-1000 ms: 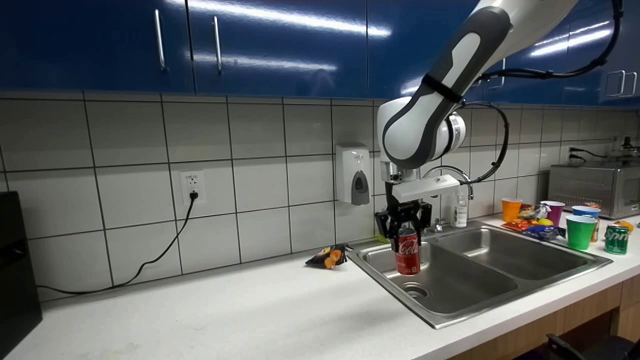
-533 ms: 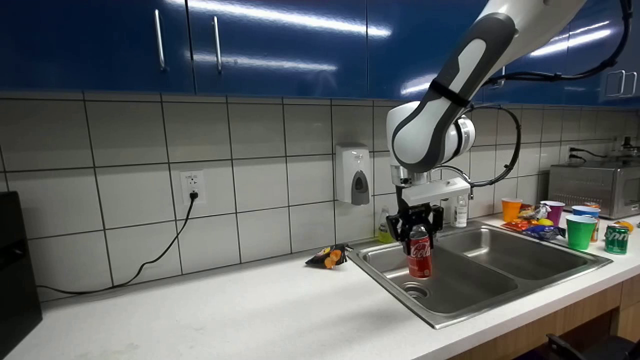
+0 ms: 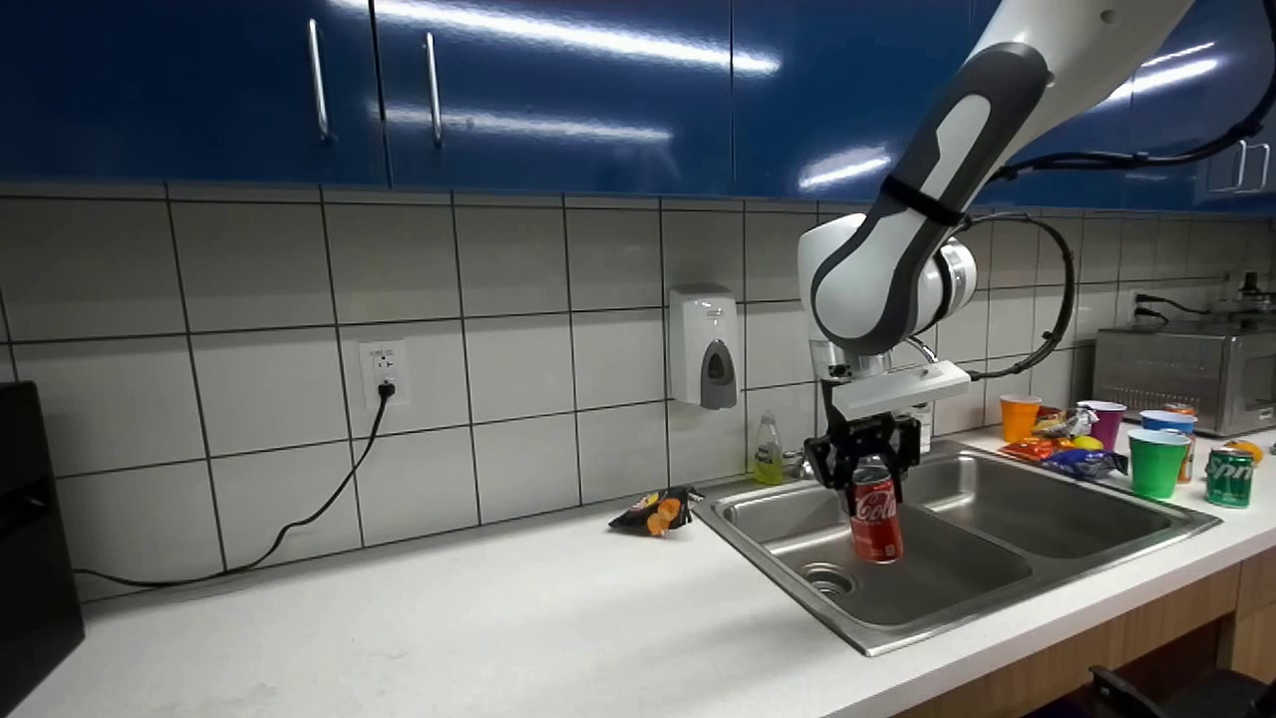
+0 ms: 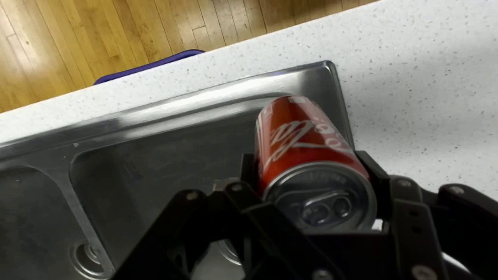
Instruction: Put the red can inside the left sink
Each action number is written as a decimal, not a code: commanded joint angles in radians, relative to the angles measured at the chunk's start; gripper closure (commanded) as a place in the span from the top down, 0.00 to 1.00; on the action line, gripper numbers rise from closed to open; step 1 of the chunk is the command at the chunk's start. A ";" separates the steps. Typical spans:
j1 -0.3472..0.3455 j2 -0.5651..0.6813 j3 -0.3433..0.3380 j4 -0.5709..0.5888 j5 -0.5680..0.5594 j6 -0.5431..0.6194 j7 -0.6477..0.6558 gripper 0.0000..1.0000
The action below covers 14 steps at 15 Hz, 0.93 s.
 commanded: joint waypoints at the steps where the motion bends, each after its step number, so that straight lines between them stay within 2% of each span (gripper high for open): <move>1: -0.039 -0.012 -0.012 -0.012 -0.060 0.003 0.040 0.38; 9: -0.083 0.063 -0.066 0.016 -0.153 0.025 0.069 0.38; 14: -0.084 0.144 -0.112 0.070 -0.193 0.051 0.076 0.38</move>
